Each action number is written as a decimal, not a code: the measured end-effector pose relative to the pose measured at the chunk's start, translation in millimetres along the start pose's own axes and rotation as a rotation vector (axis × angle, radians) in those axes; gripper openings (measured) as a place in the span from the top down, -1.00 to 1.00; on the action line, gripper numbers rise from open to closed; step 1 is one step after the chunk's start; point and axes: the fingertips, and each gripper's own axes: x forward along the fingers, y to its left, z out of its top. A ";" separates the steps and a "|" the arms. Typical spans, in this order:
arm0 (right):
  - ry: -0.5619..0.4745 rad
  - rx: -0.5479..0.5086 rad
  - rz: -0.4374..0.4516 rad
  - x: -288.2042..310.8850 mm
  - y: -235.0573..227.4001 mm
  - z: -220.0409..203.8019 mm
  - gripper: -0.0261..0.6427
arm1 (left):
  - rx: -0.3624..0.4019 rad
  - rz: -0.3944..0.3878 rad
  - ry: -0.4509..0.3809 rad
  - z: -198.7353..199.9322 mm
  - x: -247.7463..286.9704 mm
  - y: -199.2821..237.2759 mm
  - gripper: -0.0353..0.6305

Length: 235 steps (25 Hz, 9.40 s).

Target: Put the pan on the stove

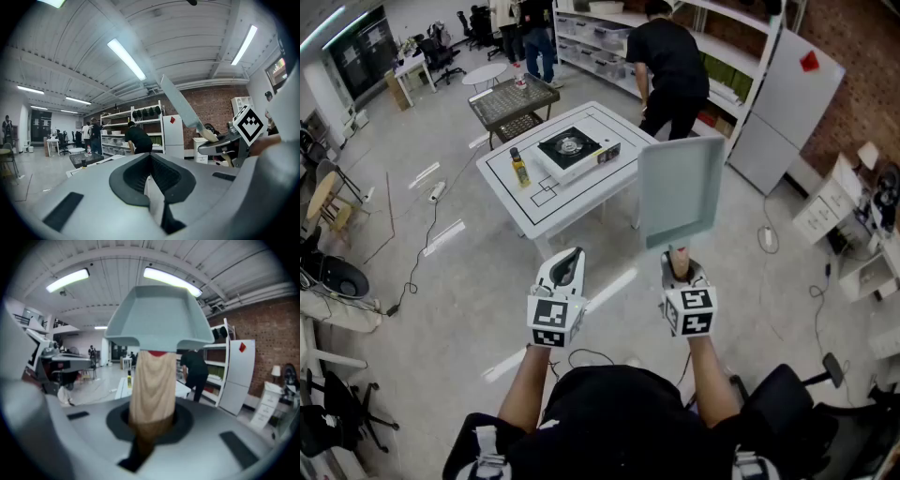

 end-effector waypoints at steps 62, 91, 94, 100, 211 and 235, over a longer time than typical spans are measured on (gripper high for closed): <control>0.058 0.012 0.104 179.4 -95.5 29.9 0.79 | 0.034 0.079 0.054 -14.7 190.6 55.5 0.82; 0.129 -0.047 0.158 414.8 -42.2 100.5 0.79 | -0.062 0.119 0.057 -17.2 317.9 262.9 0.82; 0.144 -0.057 0.185 430.4 -40.6 103.6 0.79 | -0.051 0.146 0.072 -19.3 323.3 270.7 0.82; 0.149 -0.080 0.256 458.6 -42.3 112.7 0.79 | -0.039 0.226 0.096 -23.4 332.3 282.0 0.82; 0.868 -0.308 0.406 613.0 14.9 -71.3 0.75 | -0.125 0.662 0.311 -105.1 284.3 327.0 0.82; 0.689 -0.132 0.455 615.5 23.1 1.1 0.34 | -0.115 0.631 0.302 -100.0 284.7 313.3 0.82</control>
